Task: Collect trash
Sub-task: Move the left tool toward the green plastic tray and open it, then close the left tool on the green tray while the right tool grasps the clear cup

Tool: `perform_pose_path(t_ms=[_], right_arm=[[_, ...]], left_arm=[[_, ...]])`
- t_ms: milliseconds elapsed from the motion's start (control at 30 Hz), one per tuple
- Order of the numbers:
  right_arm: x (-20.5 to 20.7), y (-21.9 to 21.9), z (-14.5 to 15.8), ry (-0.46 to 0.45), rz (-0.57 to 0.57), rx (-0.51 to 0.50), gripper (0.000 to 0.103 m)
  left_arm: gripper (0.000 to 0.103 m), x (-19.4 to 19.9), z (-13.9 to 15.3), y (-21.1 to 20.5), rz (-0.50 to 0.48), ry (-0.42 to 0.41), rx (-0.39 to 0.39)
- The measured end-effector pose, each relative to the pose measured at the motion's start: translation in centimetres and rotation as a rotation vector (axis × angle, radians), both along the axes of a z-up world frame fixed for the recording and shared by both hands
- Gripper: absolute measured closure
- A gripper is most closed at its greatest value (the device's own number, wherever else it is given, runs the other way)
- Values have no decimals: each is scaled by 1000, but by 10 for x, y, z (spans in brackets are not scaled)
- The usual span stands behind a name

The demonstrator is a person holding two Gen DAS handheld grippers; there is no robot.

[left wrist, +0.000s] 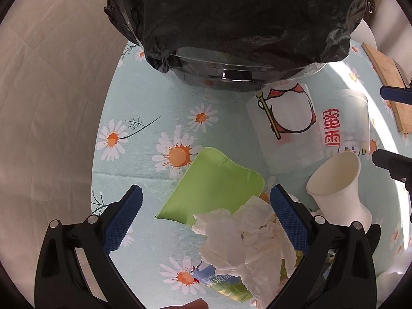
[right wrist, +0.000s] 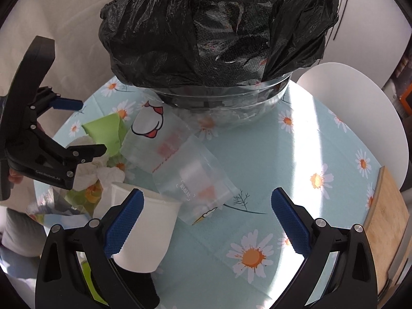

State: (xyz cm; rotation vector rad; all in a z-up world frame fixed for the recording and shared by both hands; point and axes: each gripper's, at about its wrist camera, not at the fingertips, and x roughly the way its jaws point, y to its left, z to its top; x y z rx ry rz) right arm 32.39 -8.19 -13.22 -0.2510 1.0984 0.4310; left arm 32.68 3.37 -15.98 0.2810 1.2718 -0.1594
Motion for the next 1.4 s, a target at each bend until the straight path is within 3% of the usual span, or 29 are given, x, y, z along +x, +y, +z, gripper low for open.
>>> perform_pose_path(t_ms=[433,500,567,700,733,767,833,933,967,1033,1167,1400], right_arm=[[14,6,-19,53,43,3,12],[18,3,-22,68,37,13,32],[20,1,-26,83,27,8,44],[20,-10,-22,86,18,60,50],[20,-12,-21,89,14,65,52],[20,-15,-20,88,8,67,52],[20,-22,-19,86,-8,81,52],[19,-29,-14,70,-30,88,54],[18,-31,-12,66,-36,90,71],[18,-36,-8,65,-53,99,74],[14,-41,-3,53,-51,109,94],[2,-55,6,38,-59,123,101]], left_arm=[[6,14,-35,6,-59,148,-34],[11,16,-40,7,-49,178,-63],[28,17,-44,11,-54,198,-93],[50,12,-40,18,-59,176,-111],[65,12,-37,21,-47,167,-121],[74,12,-35,25,-37,167,-132],[82,9,-27,35,-25,156,-142],[89,7,-21,44,-8,151,-150],[91,5,-18,48,0,141,-148],[92,2,-13,53,13,129,-157],[94,-4,-2,61,21,107,-153],[94,-18,27,64,52,58,-137]])
